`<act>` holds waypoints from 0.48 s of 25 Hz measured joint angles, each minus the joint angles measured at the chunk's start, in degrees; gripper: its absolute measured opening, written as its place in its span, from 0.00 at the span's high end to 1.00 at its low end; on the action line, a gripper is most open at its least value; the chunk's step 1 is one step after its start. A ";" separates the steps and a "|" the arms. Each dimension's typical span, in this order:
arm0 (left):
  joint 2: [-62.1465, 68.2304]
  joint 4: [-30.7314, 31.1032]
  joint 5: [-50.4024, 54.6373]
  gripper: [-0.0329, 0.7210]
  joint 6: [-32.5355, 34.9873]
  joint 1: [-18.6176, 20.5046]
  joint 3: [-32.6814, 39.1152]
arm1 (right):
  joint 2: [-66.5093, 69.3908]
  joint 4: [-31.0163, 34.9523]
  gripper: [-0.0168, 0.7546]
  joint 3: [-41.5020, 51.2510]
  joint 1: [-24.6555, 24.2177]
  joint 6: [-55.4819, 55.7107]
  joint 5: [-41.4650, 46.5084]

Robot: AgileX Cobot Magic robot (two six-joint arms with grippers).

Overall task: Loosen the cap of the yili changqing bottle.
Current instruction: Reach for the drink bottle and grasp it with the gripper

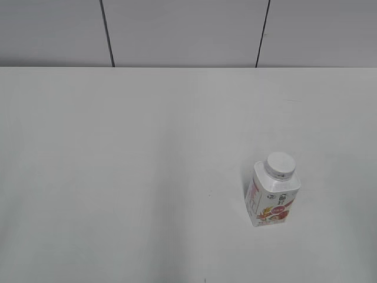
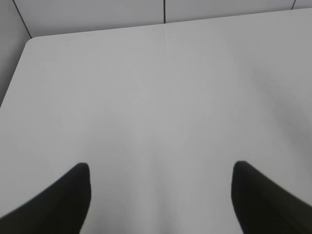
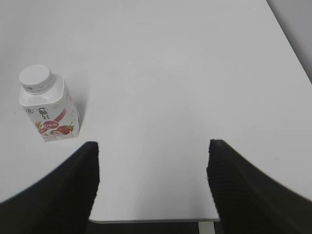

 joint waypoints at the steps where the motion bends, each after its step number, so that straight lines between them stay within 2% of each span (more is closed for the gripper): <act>1: 0.00 0.06 0.00 0.23 0.00 0.00 0.00 | 0.00 0.00 0.27 0.00 0.00 0.00 0.00; 12: 0.00 1.03 -0.45 0.23 0.00 0.00 0.00 | 0.00 0.00 0.27 0.00 0.00 0.00 0.00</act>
